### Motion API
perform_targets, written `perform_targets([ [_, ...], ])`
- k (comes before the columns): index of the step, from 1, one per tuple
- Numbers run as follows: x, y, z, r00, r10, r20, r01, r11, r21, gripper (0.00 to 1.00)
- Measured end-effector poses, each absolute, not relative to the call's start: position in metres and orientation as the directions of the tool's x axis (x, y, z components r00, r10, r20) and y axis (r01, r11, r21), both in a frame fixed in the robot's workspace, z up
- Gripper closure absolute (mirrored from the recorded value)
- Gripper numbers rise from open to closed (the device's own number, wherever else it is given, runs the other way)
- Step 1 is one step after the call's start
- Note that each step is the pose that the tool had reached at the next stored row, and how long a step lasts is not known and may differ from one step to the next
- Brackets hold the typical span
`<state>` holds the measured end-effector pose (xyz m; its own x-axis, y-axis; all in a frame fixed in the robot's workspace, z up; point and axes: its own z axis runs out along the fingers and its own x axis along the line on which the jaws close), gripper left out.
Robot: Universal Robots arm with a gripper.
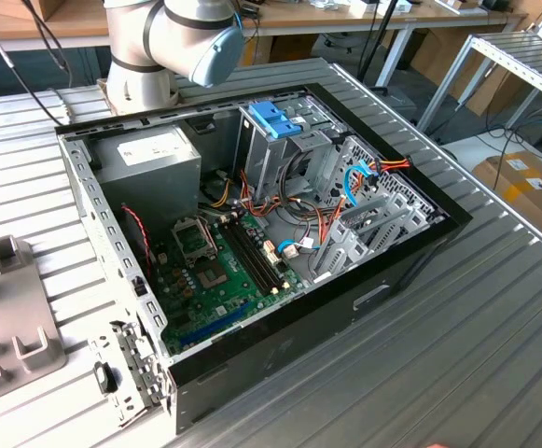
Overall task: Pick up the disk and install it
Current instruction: 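Reach for the disk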
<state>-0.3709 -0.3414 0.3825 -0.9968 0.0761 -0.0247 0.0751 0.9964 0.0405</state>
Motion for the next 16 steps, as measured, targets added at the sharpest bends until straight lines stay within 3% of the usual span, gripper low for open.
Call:
perform_targets([
  [16,-0.3763,-0.3413,0.3824,-0.997,0.076,-0.025,0.075,0.996,0.040,0.89],
])
